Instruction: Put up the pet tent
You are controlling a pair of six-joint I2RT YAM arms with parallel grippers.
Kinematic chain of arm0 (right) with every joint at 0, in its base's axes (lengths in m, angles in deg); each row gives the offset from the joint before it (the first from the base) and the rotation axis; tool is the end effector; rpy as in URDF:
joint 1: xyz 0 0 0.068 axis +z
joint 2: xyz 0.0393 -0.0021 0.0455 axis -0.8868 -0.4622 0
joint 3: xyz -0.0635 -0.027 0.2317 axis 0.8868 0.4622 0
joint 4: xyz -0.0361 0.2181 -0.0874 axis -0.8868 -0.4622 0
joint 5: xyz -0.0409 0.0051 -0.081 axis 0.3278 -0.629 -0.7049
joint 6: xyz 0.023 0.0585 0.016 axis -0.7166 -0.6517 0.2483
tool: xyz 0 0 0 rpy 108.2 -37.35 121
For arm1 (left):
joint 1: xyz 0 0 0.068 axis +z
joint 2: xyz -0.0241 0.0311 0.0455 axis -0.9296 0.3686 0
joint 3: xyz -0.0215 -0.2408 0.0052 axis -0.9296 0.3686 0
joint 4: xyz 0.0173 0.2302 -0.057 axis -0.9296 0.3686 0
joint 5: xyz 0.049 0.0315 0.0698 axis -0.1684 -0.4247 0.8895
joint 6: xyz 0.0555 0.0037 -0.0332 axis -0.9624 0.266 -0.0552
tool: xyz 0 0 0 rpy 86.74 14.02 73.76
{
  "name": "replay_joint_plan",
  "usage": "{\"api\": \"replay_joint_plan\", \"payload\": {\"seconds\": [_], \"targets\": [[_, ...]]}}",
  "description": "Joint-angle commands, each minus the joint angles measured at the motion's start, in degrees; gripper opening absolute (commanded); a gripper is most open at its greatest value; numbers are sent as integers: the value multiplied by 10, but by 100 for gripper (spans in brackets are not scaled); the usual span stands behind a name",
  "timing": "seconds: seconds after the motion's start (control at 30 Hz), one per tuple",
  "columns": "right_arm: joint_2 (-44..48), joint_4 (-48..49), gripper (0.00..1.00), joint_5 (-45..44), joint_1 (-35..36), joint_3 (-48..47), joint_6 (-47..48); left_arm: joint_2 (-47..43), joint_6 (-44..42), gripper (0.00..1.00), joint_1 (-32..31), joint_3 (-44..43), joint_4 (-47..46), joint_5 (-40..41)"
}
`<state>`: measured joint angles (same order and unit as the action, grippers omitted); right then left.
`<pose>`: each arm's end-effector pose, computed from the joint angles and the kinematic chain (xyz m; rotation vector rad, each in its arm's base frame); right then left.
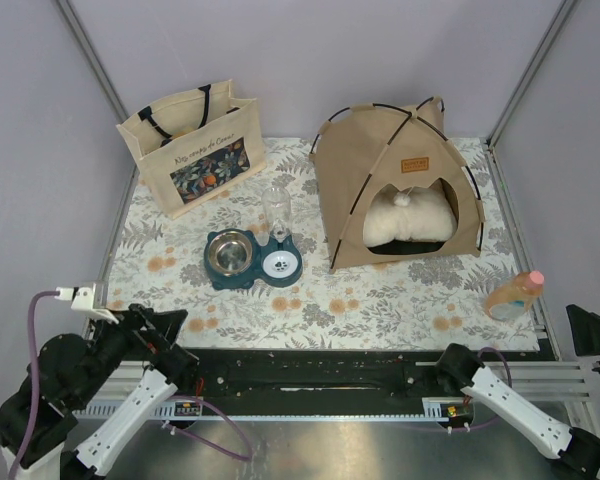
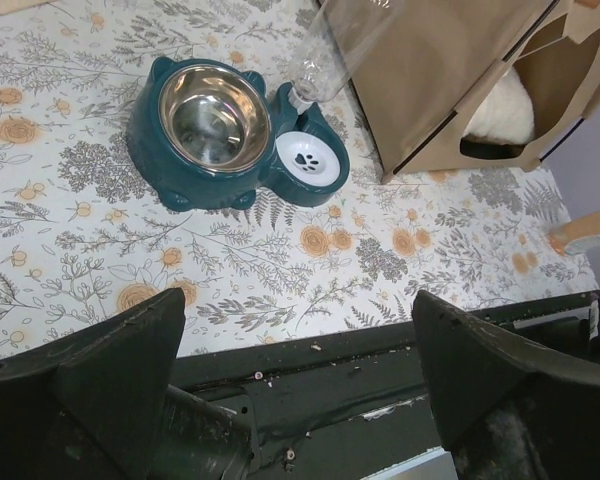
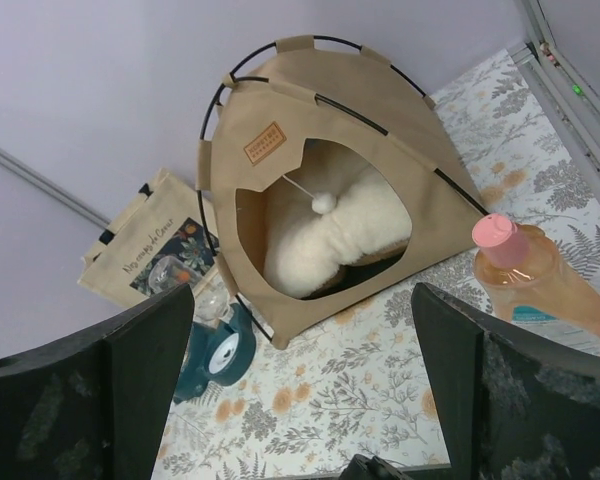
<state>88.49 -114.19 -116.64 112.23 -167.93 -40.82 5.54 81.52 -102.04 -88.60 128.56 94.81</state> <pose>-0.0620 -0.1307 0.3529 0.4659 1.4358 0.5737 -0.0024 0.0138 0.3141 -0.1245 1.9237 -0.5932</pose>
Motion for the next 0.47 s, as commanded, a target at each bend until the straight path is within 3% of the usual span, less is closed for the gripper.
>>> {"api": "replay_joint_plan", "payload": {"seconds": [0.0, 0.43], "targets": [[47, -33, 99, -4, 1, 17, 4, -24, -19, 99, 4, -38, 20, -4], [53, -26, 99, -9, 1, 35, -3, -50, -14, 99, 3, -69, 47, 10]]}}
